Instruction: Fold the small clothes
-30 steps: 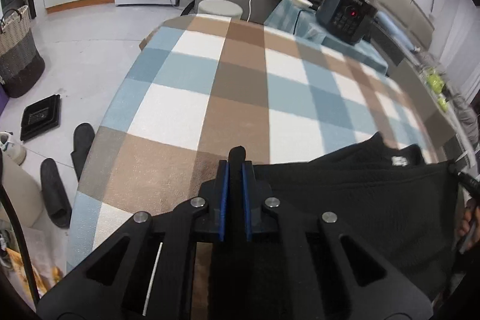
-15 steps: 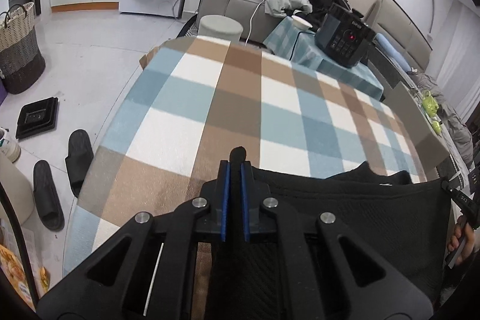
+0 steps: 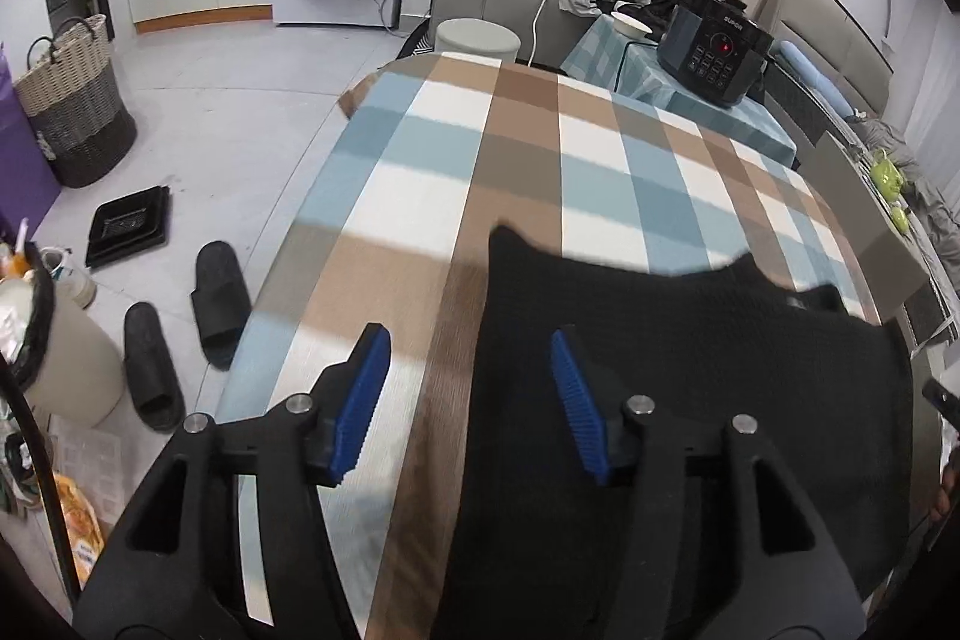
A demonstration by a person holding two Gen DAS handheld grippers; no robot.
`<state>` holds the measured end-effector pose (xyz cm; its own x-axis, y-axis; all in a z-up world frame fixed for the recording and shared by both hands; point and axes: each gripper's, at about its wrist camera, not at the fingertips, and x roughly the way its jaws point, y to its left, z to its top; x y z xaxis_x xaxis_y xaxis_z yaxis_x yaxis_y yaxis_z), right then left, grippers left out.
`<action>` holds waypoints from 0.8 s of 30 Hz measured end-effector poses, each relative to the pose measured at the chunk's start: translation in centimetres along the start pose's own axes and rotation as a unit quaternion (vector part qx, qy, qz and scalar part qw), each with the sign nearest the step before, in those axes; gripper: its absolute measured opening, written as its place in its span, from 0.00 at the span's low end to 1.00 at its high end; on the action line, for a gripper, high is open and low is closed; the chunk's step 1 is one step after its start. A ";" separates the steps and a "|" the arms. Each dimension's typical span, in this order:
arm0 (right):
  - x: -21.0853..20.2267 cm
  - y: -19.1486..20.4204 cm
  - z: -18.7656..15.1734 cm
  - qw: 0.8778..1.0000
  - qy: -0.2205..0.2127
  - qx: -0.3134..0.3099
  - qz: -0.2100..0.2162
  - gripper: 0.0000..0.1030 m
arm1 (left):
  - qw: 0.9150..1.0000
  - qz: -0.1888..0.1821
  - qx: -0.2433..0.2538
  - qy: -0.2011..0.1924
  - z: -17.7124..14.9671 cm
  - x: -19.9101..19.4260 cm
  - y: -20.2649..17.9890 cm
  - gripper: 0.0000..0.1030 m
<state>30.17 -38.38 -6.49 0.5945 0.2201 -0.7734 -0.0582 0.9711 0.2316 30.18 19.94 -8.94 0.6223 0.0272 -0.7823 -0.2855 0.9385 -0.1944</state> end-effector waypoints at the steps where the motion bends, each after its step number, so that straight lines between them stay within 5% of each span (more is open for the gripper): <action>1: -0.8 0.0 -1.2 1.000 0.002 0.002 0.006 0.46 | 1.000 -0.002 -0.003 0.001 -0.9 -0.9 0.2 0.51; 10: -6.0 -1.0 -11.7 0.997 0.028 0.064 0.043 0.52 | 1.000 -0.008 -0.006 0.014 -9.6 -7.8 0.7 0.53; 12: -6.8 -0.9 -13.2 0.996 0.027 0.069 0.049 0.52 | 1.000 -0.010 -0.012 0.015 -11.5 -9.3 0.9 0.66; 17: -7.1 -0.6 -15.5 0.994 0.038 0.082 0.056 0.53 | 0.999 -0.018 -0.024 0.018 -15.6 -11.7 1.0 0.78; 24: -6.8 0.0 -16.5 0.996 0.028 0.075 0.050 0.51 | 0.998 -0.018 -0.028 0.055 -19.0 -11.7 1.0 0.79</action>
<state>12.87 -38.36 -11.01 0.5451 0.3243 -0.7731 0.0076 0.9202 0.3914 8.77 14.01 -11.26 0.5504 -0.0477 -0.8335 -0.3063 0.9172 -0.2548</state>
